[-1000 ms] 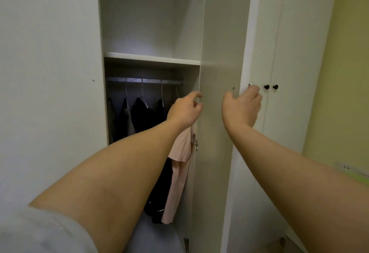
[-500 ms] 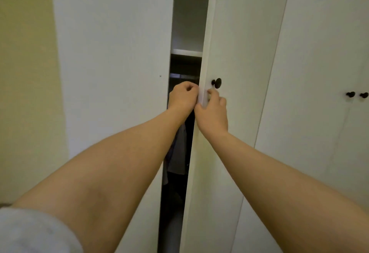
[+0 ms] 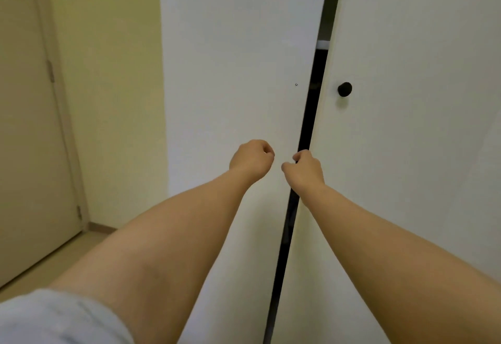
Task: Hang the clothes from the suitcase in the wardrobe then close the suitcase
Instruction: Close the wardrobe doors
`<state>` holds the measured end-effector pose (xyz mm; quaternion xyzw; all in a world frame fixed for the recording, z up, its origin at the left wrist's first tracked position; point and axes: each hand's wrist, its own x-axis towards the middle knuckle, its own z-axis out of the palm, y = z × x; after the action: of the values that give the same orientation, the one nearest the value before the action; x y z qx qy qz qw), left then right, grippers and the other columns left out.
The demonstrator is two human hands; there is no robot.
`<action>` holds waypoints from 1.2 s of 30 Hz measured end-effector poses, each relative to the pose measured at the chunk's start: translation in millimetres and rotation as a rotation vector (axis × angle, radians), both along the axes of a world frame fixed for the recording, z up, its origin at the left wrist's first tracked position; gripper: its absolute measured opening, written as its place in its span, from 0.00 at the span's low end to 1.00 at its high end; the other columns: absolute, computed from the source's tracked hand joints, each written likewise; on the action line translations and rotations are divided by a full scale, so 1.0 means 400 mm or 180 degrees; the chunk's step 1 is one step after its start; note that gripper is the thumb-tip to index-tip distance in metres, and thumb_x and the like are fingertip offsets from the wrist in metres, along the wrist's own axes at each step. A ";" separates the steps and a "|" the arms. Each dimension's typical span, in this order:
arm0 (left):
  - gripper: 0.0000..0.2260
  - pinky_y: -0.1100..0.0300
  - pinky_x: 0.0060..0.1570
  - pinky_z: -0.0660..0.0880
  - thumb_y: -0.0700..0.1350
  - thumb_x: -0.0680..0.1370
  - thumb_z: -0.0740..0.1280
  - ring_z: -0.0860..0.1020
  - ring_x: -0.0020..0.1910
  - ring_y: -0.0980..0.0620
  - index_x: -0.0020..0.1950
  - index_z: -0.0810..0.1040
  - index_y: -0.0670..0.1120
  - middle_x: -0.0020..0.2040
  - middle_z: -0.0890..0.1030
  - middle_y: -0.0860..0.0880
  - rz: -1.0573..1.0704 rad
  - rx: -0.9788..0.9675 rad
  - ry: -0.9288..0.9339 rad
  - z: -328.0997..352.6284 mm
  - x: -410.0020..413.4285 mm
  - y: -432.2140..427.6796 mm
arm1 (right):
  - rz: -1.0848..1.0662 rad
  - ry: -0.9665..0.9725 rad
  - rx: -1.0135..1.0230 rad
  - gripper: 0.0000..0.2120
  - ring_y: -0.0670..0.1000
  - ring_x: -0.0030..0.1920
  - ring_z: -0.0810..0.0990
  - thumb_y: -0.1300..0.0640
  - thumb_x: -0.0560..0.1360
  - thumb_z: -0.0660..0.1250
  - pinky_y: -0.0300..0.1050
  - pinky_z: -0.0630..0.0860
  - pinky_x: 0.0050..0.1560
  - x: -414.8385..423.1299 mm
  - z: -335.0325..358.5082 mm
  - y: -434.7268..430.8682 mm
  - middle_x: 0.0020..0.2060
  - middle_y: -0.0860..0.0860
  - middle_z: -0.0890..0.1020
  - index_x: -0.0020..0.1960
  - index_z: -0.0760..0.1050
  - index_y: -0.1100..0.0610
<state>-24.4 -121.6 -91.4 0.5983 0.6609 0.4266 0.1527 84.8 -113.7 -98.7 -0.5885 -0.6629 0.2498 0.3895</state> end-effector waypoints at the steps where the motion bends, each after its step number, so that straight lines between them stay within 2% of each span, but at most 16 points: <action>1: 0.12 0.50 0.55 0.78 0.41 0.78 0.58 0.80 0.52 0.47 0.54 0.79 0.46 0.54 0.81 0.47 0.0019 -0.0022 0.0088 -0.011 -0.004 0.004 | -0.0002 0.0003 -0.0021 0.20 0.57 0.56 0.75 0.57 0.77 0.59 0.47 0.73 0.49 -0.003 -0.009 0.010 0.64 0.57 0.69 0.68 0.64 0.59; 6: 0.12 0.51 0.54 0.78 0.42 0.78 0.58 0.80 0.52 0.47 0.55 0.79 0.46 0.53 0.81 0.47 0.0124 -0.0258 0.0219 -0.087 -0.033 0.019 | 0.0074 -0.0019 -0.0212 0.19 0.56 0.57 0.75 0.57 0.77 0.60 0.48 0.74 0.52 -0.038 -0.072 0.054 0.63 0.56 0.69 0.67 0.65 0.59; 9: 0.12 0.51 0.54 0.78 0.41 0.78 0.58 0.80 0.52 0.47 0.55 0.79 0.46 0.54 0.81 0.47 0.0187 -0.0396 0.0249 -0.137 -0.048 0.035 | 0.0079 -0.0112 -0.0304 0.15 0.54 0.53 0.74 0.58 0.77 0.59 0.49 0.73 0.54 -0.054 -0.107 0.075 0.60 0.54 0.73 0.64 0.68 0.58; 12: 0.13 0.53 0.53 0.78 0.41 0.78 0.57 0.80 0.52 0.47 0.55 0.79 0.46 0.54 0.81 0.46 0.0185 -0.0529 0.0351 -0.170 -0.047 0.055 | -0.0362 -0.0556 -0.0445 0.11 0.54 0.49 0.73 0.57 0.77 0.56 0.50 0.64 0.60 -0.038 -0.129 0.092 0.49 0.52 0.77 0.57 0.72 0.55; 13: 0.13 0.53 0.53 0.78 0.41 0.78 0.57 0.80 0.52 0.47 0.56 0.79 0.46 0.54 0.81 0.46 0.0172 -0.0559 0.0372 -0.178 -0.043 0.063 | -0.0567 -0.0662 -0.0462 0.11 0.55 0.51 0.74 0.57 0.77 0.55 0.50 0.62 0.60 -0.026 -0.134 0.097 0.48 0.53 0.77 0.56 0.73 0.55; 17: 0.14 0.55 0.52 0.76 0.41 0.78 0.56 0.78 0.54 0.47 0.58 0.78 0.47 0.57 0.80 0.47 0.0087 -0.0554 0.0515 -0.191 -0.006 0.112 | -0.0894 -0.0521 -0.0471 0.16 0.59 0.63 0.69 0.54 0.76 0.58 0.52 0.63 0.62 0.030 -0.145 0.134 0.61 0.56 0.73 0.62 0.71 0.57; 23: 0.14 0.55 0.53 0.75 0.42 0.79 0.57 0.77 0.56 0.47 0.60 0.77 0.47 0.58 0.79 0.48 0.0002 -0.0588 0.0660 -0.203 0.027 0.179 | -0.0574 -0.0285 -0.0618 0.22 0.59 0.65 0.65 0.53 0.74 0.63 0.53 0.67 0.62 0.033 -0.166 0.197 0.65 0.56 0.66 0.65 0.64 0.59; 27: 0.13 0.56 0.52 0.75 0.42 0.79 0.57 0.77 0.56 0.47 0.60 0.77 0.46 0.58 0.79 0.48 0.0129 -0.0693 0.0597 -0.228 -0.007 0.192 | -0.0525 -0.0029 -0.0824 0.29 0.62 0.66 0.67 0.55 0.74 0.63 0.55 0.69 0.63 -0.013 -0.202 0.229 0.68 0.58 0.64 0.70 0.57 0.62; 30: 0.13 0.56 0.53 0.75 0.42 0.79 0.57 0.77 0.55 0.47 0.59 0.77 0.46 0.58 0.79 0.48 0.0328 -0.0813 0.0547 -0.265 -0.060 0.187 | -0.0464 -0.0038 -0.0856 0.25 0.62 0.64 0.69 0.56 0.76 0.60 0.56 0.70 0.63 -0.075 -0.246 0.232 0.67 0.59 0.65 0.69 0.59 0.61; 33: 0.13 0.55 0.52 0.75 0.42 0.79 0.57 0.77 0.54 0.47 0.59 0.77 0.46 0.57 0.80 0.47 0.0530 -0.0963 0.0472 -0.318 -0.128 0.156 | 0.0025 -0.0036 -0.1009 0.19 0.60 0.61 0.72 0.57 0.77 0.60 0.56 0.72 0.62 -0.176 -0.303 0.210 0.65 0.58 0.68 0.65 0.64 0.60; 36: 0.12 0.57 0.50 0.74 0.42 0.78 0.58 0.77 0.55 0.48 0.57 0.78 0.46 0.57 0.80 0.48 0.0780 -0.1090 0.0393 -0.386 -0.221 0.113 | 0.0566 -0.0033 -0.1276 0.15 0.56 0.51 0.73 0.58 0.77 0.59 0.48 0.73 0.51 -0.287 -0.365 0.179 0.61 0.57 0.73 0.63 0.67 0.60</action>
<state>-112.8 -76.4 -246.0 0.5038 0.7996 0.2860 0.1583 -30.1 -42.2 -244.9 -0.5947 -0.6513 0.4070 0.2377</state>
